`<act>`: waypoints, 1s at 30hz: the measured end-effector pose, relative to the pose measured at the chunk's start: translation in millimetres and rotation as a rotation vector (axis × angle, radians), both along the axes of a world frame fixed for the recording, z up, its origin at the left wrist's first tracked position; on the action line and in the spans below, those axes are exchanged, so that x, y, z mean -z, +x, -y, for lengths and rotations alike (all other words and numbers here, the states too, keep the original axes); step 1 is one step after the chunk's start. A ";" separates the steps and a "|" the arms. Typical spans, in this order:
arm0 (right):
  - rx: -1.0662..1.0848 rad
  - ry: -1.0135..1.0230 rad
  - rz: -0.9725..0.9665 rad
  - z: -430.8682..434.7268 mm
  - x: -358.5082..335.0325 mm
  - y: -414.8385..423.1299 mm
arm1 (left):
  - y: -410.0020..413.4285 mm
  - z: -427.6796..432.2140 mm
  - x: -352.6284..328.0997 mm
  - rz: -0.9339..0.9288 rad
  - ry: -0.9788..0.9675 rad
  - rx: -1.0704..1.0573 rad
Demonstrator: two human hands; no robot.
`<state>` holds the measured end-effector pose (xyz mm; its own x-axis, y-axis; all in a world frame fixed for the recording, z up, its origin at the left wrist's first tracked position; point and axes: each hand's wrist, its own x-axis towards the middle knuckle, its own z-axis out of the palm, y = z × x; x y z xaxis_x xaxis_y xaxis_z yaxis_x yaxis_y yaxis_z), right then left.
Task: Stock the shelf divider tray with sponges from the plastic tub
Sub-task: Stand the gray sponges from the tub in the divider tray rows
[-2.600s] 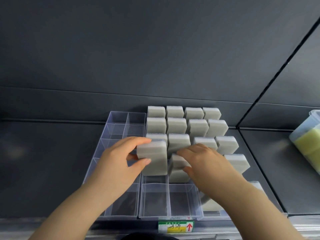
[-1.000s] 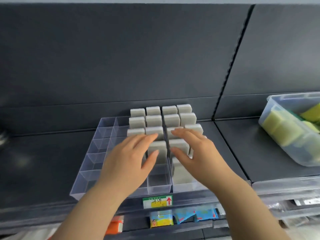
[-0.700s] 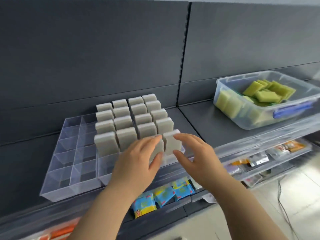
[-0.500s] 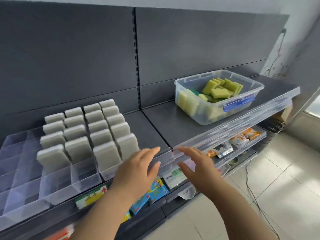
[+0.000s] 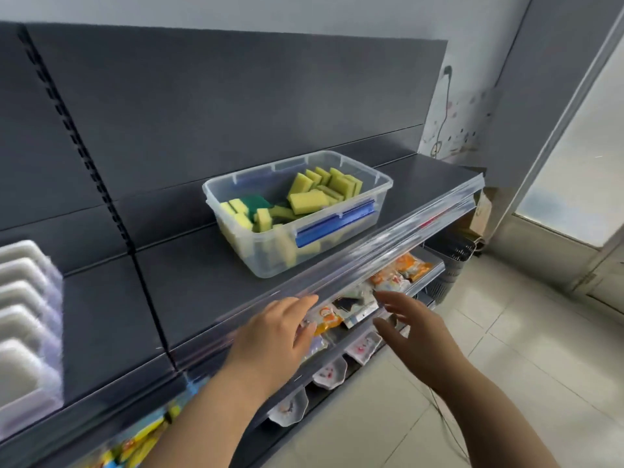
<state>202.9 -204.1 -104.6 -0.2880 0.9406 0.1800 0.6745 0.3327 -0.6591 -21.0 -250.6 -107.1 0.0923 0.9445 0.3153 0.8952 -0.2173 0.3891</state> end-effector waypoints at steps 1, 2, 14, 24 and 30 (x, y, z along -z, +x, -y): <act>0.012 -0.011 -0.002 -7.0 1.4 9.1 | 9.4 -6.4 0.4 0.002 -0.006 0.012; 0.015 -0.026 -0.003 -13.2 3.5 15.6 | 17.1 -12.5 0.8 0.002 -0.009 0.025; -0.130 -0.023 -0.080 -139.3 -5.3 14.0 | 13.4 -108.6 -34.8 0.091 0.165 -0.036; -0.209 0.140 -0.055 -279.8 -61.1 -27.5 | -35.1 -226.3 -48.6 0.110 0.208 -0.102; -0.372 -0.024 -0.001 -333.8 -71.1 -54.3 | -54.3 -254.8 -47.4 0.081 0.165 -0.192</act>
